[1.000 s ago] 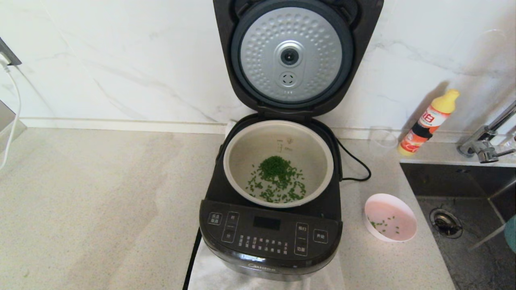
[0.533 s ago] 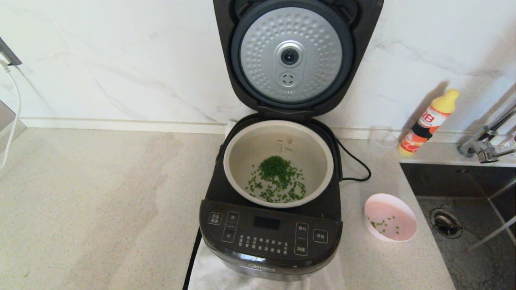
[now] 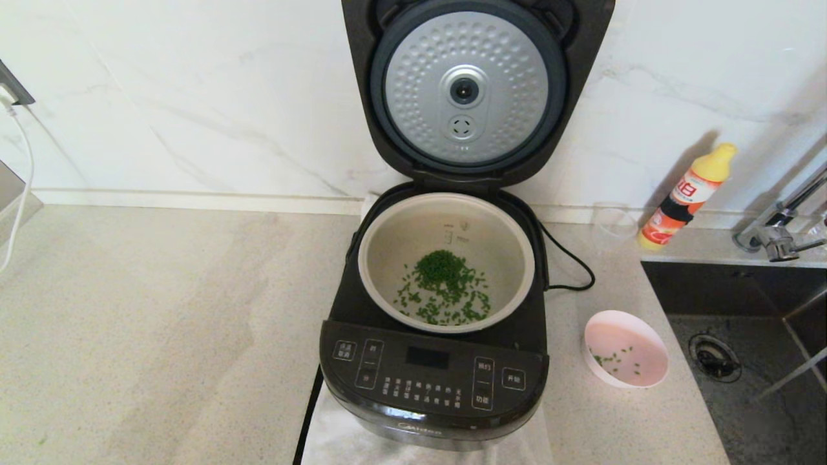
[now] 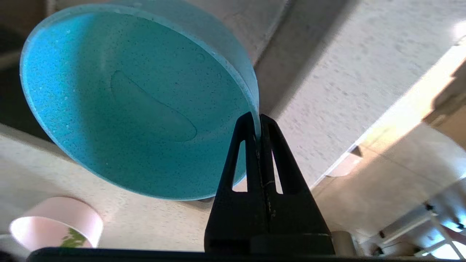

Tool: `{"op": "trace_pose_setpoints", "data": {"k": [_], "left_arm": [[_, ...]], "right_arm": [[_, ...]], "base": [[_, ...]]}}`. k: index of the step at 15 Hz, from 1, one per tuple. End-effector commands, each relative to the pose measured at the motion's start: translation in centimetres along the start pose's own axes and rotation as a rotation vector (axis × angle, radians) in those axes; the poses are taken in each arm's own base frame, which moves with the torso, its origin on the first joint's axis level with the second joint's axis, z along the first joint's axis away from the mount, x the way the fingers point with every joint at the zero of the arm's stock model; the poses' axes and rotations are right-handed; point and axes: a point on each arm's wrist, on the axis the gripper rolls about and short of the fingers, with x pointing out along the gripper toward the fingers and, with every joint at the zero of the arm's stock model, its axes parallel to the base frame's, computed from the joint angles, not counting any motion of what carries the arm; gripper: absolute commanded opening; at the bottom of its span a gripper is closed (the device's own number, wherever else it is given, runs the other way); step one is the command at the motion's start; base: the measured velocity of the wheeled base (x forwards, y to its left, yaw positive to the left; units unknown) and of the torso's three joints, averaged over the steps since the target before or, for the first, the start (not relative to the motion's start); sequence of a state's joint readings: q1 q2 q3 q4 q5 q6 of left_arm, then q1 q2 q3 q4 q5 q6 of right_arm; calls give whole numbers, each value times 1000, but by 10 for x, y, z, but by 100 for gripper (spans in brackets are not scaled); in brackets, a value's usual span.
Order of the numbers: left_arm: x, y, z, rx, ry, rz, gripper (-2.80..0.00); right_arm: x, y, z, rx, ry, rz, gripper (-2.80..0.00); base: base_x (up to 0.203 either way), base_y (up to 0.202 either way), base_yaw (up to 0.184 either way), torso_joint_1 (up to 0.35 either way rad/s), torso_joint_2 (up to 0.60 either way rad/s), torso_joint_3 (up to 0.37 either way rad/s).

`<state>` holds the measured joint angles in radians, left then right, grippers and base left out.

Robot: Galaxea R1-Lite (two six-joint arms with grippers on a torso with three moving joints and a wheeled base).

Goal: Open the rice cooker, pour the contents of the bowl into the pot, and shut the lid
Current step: Fill a bowl with water from the tap

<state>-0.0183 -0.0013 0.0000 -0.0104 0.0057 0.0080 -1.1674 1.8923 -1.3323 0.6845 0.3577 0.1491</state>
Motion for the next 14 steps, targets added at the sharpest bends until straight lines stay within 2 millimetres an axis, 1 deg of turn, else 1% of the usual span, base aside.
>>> {"op": "trace_pose_setpoints", "data": {"k": [1, 6, 11, 14], "left_arm": [[1, 0, -3, 0, 9, 0, -280], [1, 0, -3, 0, 9, 0, -280], [1, 0, -3, 0, 9, 0, -280], [1, 0, -3, 0, 9, 0, -280]], "right_arm": [[13, -3, 10, 45, 22, 5, -280], [21, 3, 24, 76, 18, 38, -280], [31, 20, 29, 93, 38, 64, -280], [37, 31, 37, 124, 33, 77, -280]], "base": [[0, 0, 0, 0, 0, 0], [0, 0, 0, 0, 0, 0], [0, 0, 0, 0, 0, 0], [0, 0, 0, 0, 0, 0]]}}
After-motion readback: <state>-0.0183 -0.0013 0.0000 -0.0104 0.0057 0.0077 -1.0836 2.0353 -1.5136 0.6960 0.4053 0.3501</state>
